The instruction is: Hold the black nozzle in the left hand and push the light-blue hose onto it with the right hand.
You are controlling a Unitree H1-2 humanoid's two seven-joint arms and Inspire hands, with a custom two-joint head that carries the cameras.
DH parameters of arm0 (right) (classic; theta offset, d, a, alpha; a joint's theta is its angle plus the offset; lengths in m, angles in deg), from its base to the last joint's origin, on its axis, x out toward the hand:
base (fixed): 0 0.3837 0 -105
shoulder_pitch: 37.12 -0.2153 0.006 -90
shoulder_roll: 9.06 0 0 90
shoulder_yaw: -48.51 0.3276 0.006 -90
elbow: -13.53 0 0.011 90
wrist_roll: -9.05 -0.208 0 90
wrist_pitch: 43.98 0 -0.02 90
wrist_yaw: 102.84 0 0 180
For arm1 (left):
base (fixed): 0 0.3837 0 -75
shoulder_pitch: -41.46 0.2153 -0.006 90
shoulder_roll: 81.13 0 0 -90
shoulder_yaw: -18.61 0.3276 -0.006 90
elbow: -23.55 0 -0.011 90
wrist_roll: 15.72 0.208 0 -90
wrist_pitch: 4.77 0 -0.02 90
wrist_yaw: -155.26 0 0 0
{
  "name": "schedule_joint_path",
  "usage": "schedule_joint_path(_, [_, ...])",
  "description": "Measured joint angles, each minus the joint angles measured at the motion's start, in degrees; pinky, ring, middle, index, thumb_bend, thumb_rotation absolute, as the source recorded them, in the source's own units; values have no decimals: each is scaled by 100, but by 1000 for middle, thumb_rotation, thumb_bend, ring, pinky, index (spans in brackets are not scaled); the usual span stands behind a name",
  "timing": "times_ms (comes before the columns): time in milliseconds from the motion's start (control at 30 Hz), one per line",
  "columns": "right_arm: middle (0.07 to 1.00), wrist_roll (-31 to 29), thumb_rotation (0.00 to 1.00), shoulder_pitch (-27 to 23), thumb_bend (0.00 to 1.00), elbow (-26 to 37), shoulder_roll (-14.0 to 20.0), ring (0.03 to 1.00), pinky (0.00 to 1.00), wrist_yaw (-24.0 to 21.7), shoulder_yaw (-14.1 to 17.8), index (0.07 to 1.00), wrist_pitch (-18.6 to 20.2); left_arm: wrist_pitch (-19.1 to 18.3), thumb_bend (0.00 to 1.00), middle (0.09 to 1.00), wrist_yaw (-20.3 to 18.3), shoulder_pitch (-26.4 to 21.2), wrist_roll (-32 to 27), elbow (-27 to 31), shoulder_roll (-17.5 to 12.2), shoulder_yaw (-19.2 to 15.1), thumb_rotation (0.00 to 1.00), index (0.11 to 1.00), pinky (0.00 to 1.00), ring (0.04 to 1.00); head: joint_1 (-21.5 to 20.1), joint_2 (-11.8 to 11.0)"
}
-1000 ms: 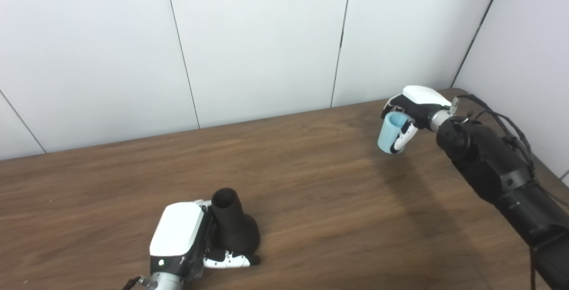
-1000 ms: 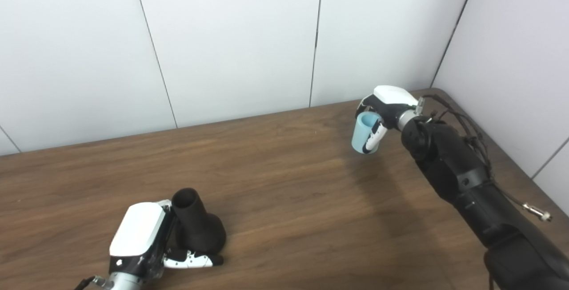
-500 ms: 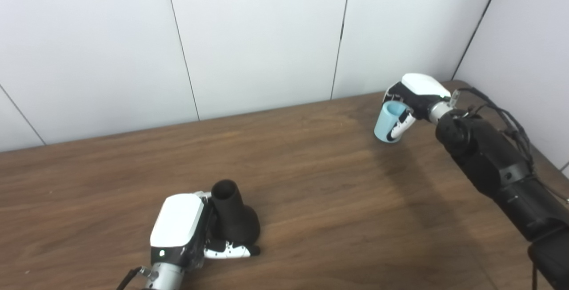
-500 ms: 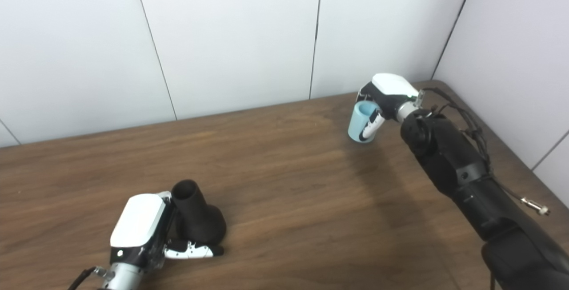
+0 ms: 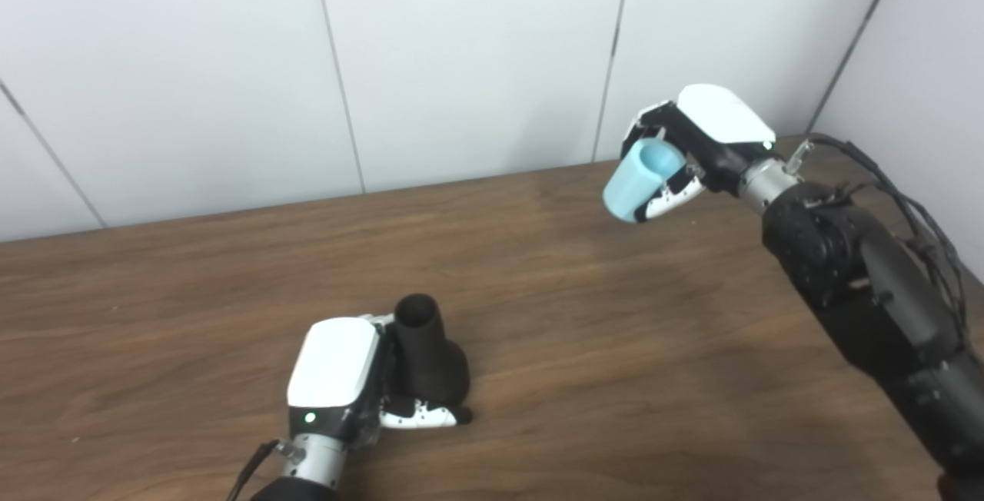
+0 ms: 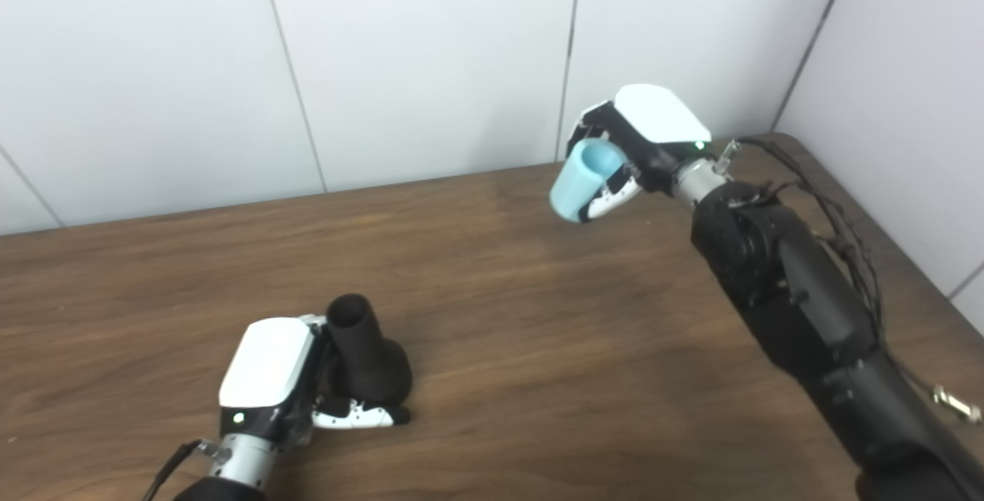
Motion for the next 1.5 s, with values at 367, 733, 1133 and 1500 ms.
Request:
schedule_joint_path(367, [509, -253, 0, 293, 495, 1256, -811, 392, 338, -456, -47, 527, 215, -241, 526, 468, -1, 26, 185, 53, 87, 135, 0, 488, 560, 545, 334, 26])
schedule_joint_path(733, [508, -442, 0, 460, 490, 1560, -1331, 386, 303, -602, -159, 548, 210, -413, 524, 495, -1, 18, 244, 60, 146, 228, 0, 483, 572, 561, 563, 26])
schedule_joint_path(1133, [508, -515, 0, 489, 496, 1835, -1545, 387, 351, -667, -230, 526, 206, -460, 525, 456, -5, -15, 245, 57, 152, 263, 0, 487, 516, 524, 695, 26])
schedule_joint_path(1500, [513, -527, 0, 490, 499, 1997, -1747, 396, 366, -720, -295, 507, 204, -553, 521, 517, -12, -42, 280, 42, 165, 331, 0, 477, 548, 558, 748, 88])
